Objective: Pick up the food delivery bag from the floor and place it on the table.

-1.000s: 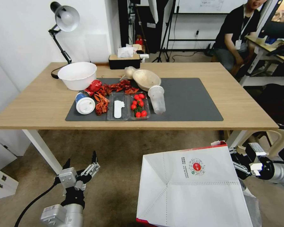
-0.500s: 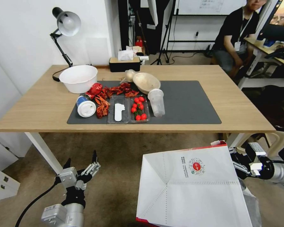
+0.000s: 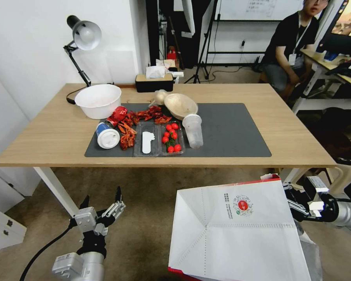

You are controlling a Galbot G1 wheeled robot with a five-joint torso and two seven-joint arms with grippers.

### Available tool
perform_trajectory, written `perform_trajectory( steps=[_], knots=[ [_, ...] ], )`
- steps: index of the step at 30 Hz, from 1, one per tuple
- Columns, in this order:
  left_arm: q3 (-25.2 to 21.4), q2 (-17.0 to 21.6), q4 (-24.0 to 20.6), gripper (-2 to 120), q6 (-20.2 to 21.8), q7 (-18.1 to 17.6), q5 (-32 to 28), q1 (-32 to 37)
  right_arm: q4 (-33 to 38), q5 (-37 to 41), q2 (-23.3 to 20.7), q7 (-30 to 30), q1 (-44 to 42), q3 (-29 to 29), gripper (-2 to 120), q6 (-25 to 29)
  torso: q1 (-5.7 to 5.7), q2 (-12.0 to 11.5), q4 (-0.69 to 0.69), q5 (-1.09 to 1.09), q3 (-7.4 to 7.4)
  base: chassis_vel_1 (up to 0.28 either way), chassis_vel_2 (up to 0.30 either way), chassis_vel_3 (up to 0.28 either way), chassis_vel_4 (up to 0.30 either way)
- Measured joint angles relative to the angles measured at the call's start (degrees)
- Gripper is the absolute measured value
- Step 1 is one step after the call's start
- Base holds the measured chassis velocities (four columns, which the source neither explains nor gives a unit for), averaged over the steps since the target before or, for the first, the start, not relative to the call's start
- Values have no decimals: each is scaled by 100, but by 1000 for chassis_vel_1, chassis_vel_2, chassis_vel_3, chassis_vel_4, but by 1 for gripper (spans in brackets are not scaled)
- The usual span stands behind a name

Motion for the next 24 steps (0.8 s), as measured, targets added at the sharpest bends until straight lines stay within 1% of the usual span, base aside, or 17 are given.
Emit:
perform_trajectory(
  steps=[5,17,24],
  knots=[
    [-14,21,21,100,-83,71,-102,-7,-23,0,-11,7,4,-3,0,8,35,65,0,0,30,0,0,0,0],
    [-14,16,31,100,-123,47,-84,4,-34,31,-9,3,20,-25,0,9,28,45,0,0,17,0,0,0,0],
    [-20,2,28,100,-124,-39,-43,5,44,331,-113,153,-10,117,0,-20,20,27,0,0,6,0,0,0,0]
  ],
)
